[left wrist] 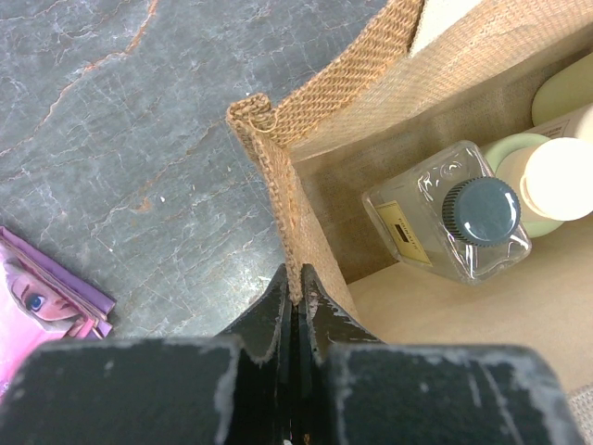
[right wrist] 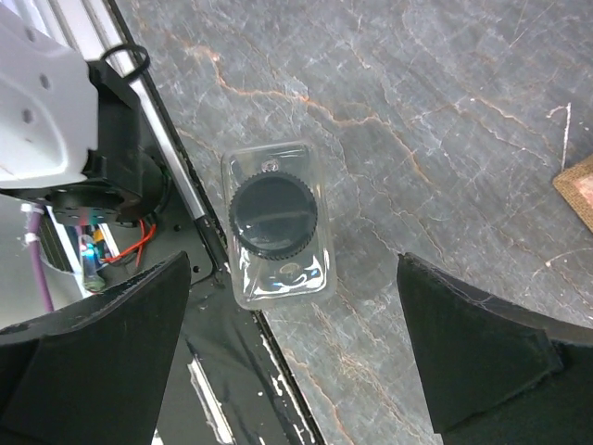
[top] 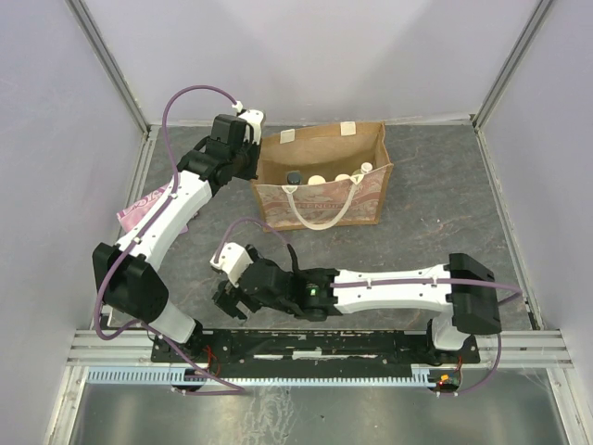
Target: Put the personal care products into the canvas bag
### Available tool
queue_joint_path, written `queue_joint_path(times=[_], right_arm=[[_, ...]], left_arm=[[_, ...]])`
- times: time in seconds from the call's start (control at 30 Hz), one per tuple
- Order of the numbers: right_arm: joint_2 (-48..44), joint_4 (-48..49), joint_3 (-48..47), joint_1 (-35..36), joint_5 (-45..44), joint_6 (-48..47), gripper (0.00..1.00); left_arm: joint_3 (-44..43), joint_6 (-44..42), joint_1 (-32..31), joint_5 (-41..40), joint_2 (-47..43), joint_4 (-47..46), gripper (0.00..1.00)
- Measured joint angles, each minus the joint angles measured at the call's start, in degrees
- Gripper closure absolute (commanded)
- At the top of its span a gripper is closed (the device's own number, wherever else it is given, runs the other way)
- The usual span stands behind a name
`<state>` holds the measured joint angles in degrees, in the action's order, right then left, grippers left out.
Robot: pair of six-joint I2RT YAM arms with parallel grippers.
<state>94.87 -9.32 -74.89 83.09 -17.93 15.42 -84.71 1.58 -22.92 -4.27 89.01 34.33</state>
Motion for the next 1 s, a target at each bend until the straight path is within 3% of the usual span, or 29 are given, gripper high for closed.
queue_joint_path(times=[0.4,0.57,0.73,0.87,1.0], right_arm=[[9.7,2.5,-0.7,0.0,1.3,-4.2,0.01],[10.2,5.6,-0.7,0.0,0.7,-5.9,0.09],[10.3,8.0,-0.7,-0.3,0.5,-7.1,0.31],[11.0,8.7,-0.7,-0.5,1.2,-7.6,0.69],[11.0,8.6,-0.7,-0.7,1.6,-7.3,0.84]], left_arm=[[-0.1,0.0,0.0,0.1,0.0,0.1,0.97],[-0.1,0.0,0.0,0.2,0.0,0.1,0.97],[-0.1,0.0,0.0,0.2,0.0,0.1,0.97],[-0.1,0.0,0.0,0.2,0.0,0.1,0.97],[-0.1,0.0,0.0,0.2,0.0,0.1,0.97]])
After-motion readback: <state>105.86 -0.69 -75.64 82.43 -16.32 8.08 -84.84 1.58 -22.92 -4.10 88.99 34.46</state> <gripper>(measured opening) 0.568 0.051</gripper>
